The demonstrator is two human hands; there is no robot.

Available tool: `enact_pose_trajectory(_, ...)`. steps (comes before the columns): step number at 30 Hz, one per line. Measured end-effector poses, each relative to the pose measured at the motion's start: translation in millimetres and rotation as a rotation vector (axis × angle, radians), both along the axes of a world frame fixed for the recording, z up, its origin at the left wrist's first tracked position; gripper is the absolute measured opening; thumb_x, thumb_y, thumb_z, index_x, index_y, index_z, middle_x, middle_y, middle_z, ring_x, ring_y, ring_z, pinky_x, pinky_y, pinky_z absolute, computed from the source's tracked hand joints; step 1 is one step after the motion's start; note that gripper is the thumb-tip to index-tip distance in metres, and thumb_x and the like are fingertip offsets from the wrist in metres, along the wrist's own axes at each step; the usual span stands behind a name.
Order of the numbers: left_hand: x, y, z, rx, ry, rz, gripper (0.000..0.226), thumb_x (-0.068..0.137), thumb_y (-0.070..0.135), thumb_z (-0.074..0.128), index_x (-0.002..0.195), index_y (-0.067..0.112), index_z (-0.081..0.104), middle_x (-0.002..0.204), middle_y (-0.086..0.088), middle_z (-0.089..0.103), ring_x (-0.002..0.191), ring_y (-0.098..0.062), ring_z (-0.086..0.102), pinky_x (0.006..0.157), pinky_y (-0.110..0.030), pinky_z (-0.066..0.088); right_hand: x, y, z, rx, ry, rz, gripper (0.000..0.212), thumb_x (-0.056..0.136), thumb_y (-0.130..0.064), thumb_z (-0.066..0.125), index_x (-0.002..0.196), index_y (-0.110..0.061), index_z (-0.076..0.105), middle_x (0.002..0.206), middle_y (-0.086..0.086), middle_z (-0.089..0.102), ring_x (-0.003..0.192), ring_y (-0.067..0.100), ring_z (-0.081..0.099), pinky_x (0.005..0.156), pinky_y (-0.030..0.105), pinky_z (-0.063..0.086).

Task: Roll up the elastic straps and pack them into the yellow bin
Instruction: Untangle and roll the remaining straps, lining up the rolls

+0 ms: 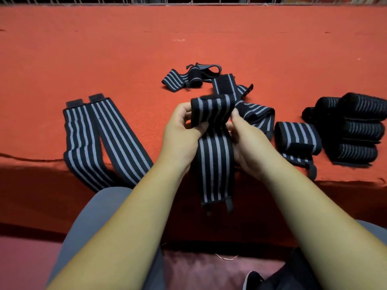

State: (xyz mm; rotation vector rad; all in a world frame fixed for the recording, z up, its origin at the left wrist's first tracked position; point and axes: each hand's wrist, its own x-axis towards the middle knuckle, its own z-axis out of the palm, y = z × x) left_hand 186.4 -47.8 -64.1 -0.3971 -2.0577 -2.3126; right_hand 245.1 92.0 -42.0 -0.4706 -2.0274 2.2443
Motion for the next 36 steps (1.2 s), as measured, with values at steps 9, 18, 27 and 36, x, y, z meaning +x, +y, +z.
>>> enact_pose_trajectory(9, -1.7, -8.6, 11.6, -0.012, -0.154, -0.204, 0.061, 0.094, -0.022, 0.046, 0.128, 0.017, 0.08, 0.134, -0.002, 0.077, 0.126, -0.019, 0.072, 0.111, -0.038, 0.056, 10.3, 9.3, 1.3, -0.224, 0.069, 0.073, 0.039, 0.111, -0.036, 0.052, 0.125, -0.01, 0.079, 0.118, 0.012, 0.081, 0.111, 0.028, 0.077, 0.098, 0.044, 0.06)
enact_pose_trajectory(18, 15.9, -2.3, 17.5, 0.216, -0.277, -0.401, 0.044, 0.12, 0.027, 0.038, 0.145, -0.001, 0.06, 0.14, -0.013, 0.073, 0.134, -0.022, 0.068, 0.114, -0.037, 0.053, 2.8, 13.0, -7.4, -0.06, 0.183, 0.026, 0.036, 0.094, -0.013, 0.055, 0.124, -0.019, 0.073, 0.13, 0.018, 0.074, 0.13, 0.037, 0.067, 0.12, 0.065, 0.043)
enact_pose_trajectory(27, 7.7, -16.0, 11.9, -0.055, -0.229, -0.438, 0.063, 0.108, 0.009, 0.063, 0.164, 0.032, 0.044, 0.129, 0.001, 0.077, 0.119, -0.017, 0.076, 0.095, -0.04, 0.062, 1.3, 19.7, -10.8, 0.035, 0.211, 0.084, 0.066, 0.102, 0.005, 0.054, 0.161, -0.023, 0.049, 0.135, 0.008, 0.076, 0.127, 0.026, 0.072, 0.112, 0.049, 0.055)
enact_pose_trajectory(36, -4.2, -19.5, 4.2, 0.159, -0.267, -0.278, 0.039, 0.096, -0.004, 0.072, 0.134, 0.006, 0.071, 0.123, -0.011, 0.08, 0.113, -0.029, 0.079, 0.087, -0.036, 0.063, -1.8, 6.8, -8.3, 0.013, 0.108, 0.016, 0.045, 0.107, -0.029, 0.068, 0.147, -0.01, 0.059, 0.127, 0.009, 0.079, 0.118, 0.027, 0.077, 0.112, 0.056, 0.055)
